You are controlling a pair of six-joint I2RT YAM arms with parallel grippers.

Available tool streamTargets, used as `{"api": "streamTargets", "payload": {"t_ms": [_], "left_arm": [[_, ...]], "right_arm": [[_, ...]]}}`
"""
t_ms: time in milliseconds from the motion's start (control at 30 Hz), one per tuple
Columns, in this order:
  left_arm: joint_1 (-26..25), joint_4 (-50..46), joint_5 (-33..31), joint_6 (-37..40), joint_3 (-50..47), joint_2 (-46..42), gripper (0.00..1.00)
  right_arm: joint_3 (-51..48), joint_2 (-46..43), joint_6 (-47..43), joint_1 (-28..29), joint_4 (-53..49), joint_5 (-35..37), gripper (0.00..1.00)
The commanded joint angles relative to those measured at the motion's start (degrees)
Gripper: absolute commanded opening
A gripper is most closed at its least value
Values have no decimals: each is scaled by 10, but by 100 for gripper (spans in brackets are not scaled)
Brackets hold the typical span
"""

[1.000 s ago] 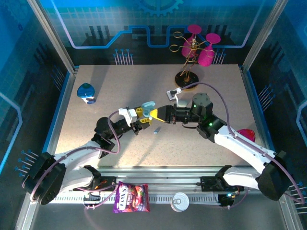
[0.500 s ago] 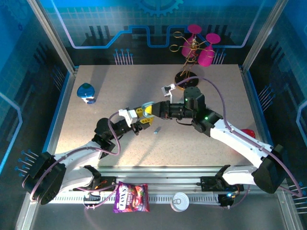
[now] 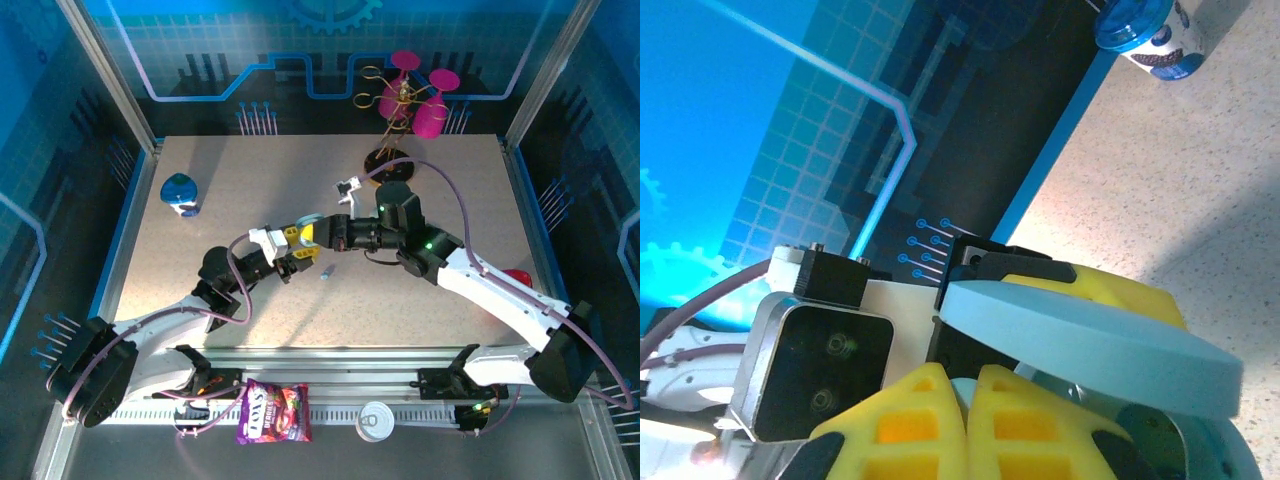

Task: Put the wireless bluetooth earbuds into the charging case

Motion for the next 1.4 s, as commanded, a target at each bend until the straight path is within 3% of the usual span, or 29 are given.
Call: {"api": "streamTargets", "payload": {"t_ms": [0, 733, 1000, 1367], "left_arm": [[-7, 21, -4, 12, 6, -9, 27], [-8, 28, -1, 9, 11, 2, 27], [-8, 27, -3, 9, 10, -3, 27], [-8, 19, 0, 8, 10, -12, 27]], "right_arm": [[18, -2, -48, 13, -51, 35, 4], [28, -14, -100, 36, -79, 104, 9], [40, -6, -108, 41, -99, 118, 19], [41, -12, -115, 40, -120, 132, 21]]}}
